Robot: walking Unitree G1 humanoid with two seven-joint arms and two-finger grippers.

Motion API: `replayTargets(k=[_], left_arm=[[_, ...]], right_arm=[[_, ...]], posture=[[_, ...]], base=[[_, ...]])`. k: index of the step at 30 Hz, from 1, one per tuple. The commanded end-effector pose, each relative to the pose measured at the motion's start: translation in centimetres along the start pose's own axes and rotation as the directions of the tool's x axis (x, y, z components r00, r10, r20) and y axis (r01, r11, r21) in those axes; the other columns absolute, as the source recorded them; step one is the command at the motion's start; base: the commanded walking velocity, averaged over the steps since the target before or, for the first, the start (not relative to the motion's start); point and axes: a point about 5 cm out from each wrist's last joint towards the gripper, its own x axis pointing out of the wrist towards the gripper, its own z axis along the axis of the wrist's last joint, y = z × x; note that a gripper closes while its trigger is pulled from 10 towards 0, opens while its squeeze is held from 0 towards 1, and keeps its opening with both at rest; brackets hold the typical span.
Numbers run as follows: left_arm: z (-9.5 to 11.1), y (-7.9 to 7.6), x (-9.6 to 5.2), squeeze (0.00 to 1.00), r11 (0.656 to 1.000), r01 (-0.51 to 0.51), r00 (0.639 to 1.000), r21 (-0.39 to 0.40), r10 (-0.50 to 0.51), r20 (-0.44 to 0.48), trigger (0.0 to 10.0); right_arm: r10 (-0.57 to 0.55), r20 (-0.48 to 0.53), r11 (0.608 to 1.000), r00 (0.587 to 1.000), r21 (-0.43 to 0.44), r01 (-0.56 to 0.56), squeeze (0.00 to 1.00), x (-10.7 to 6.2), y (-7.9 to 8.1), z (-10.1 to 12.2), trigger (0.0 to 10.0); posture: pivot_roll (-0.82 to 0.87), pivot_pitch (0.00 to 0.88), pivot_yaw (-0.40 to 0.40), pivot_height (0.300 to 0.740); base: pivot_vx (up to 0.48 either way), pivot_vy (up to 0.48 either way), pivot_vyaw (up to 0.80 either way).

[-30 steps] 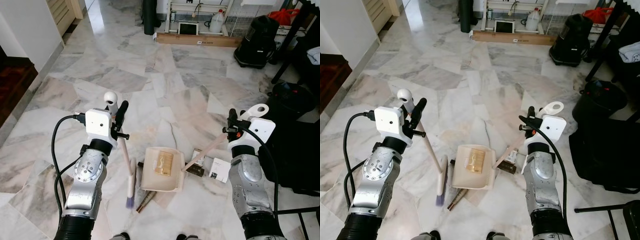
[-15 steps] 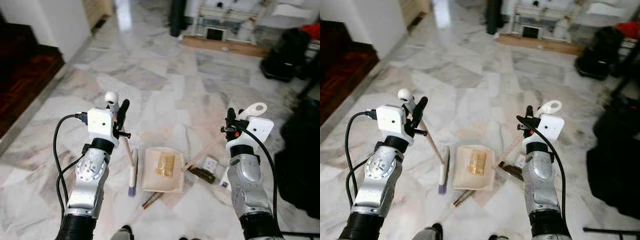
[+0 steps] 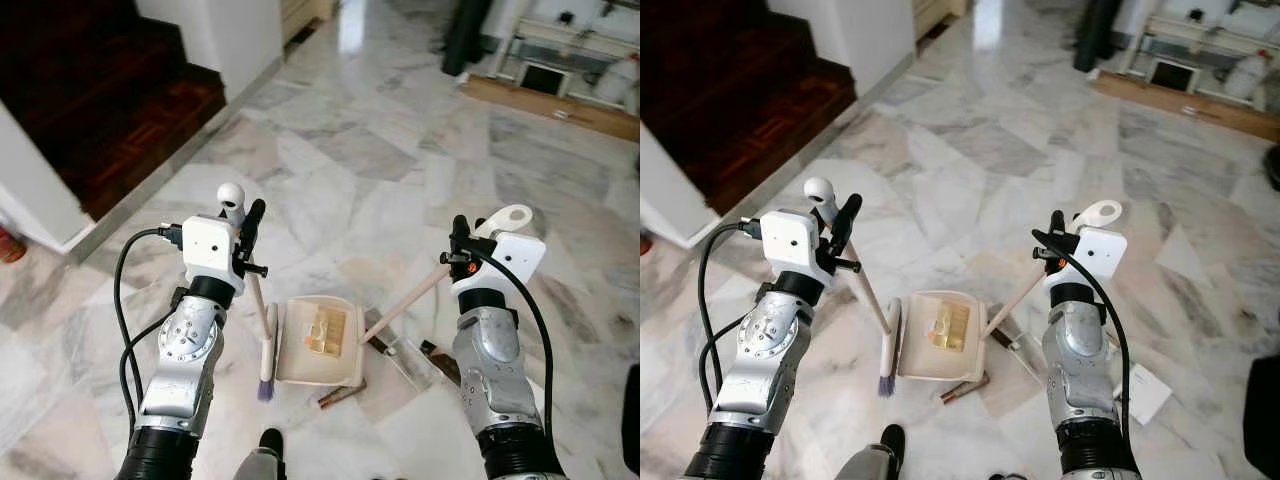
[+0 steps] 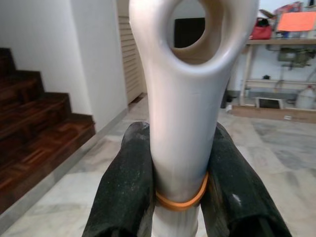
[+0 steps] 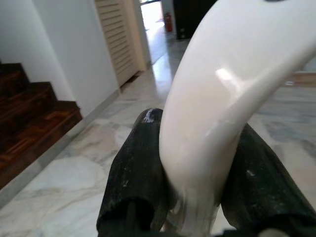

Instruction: Sweep floor

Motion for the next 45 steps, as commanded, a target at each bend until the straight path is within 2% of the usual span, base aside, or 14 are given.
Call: replayTargets(k=[1,27,33,45], left_arm=[[0.57,-0.05,0.35,0.00,1.000,0.000,1.000,0.009,0.000,0.027,10.0],[-0.06,-0.18,0.04,0.00,1.000,-0.005,1.000,-0.003,0.005,-0.007,10.0],[-0.20,-0.22,-0.03,0.00,1.000,-0.007,1.000,-0.010,0.007,-0.015,10.0],[-0.20,-0.28,-0.04,0.00,1.000,-0.005,1.000,-0.018,0.005,-0.017,10.0]], right_arm=[[-0.003,0.063,1.000,0.998,0.017,0.002,0.00,0.39,0.17,1.47,10.0],[0.002,0.055,1.000,0.998,0.022,-0.004,0.00,0.65,0.28,1.50,10.0],[-0.012,0.028,0.998,1.000,0.058,0.011,0.00,0.64,0.22,1.14,10.0],[-0.015,0.003,0.998,1.000,0.069,0.014,0.00,0.60,0.31,0.76,10.0]], posture=[[0.04,0.182,-0.026,0.740],[0.04,0.169,-0.031,0.740],[0.04,0.163,-0.029,0.740],[0.04,0.171,-0.029,0.740]], base=[[0.000,0.000,0.79],[0.000,0.000,0.79],[0.000,0.000,0.14],[0.000,0.000,0.00]])
